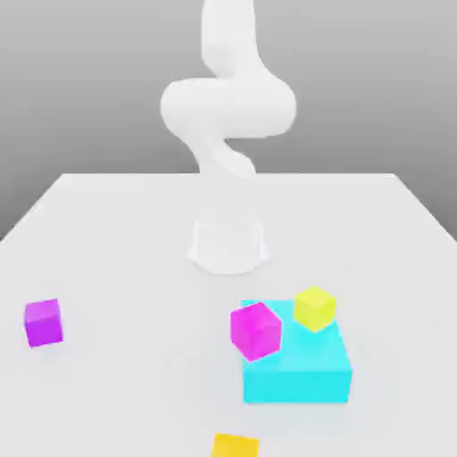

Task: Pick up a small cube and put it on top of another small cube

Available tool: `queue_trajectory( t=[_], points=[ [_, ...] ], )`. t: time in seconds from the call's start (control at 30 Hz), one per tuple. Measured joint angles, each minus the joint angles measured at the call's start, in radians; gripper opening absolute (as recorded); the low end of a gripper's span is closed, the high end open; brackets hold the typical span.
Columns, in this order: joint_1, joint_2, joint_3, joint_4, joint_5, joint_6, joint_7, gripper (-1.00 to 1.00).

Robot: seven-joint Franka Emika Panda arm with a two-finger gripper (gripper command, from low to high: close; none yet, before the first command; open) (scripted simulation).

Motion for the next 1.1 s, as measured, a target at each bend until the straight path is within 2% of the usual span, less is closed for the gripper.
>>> queue_trajectory(
  t=[0.33,0.53,0.7,0.9,0.93,1.1],
  points=[
    [-0.232,0.366,-0.141,-0.164,-0.043,0.204,0.166,0.00],
    [-0.343,0.583,-0.253,-0.262,-0.017,0.325,0.228,0.00],
    [-0.464,0.772,-0.316,-0.342,0.089,0.424,0.219,0.00],
    [-0.585,0.994,-0.171,-0.321,0.281,0.585,0.090,0.00],
    [-0.610,1.024,-0.143,-0.315,0.300,0.609,0.075,-1.00],
    [-0.610,1.024,-0.143,-0.315,0.297,0.609,0.077,-1.00]
  ],
)
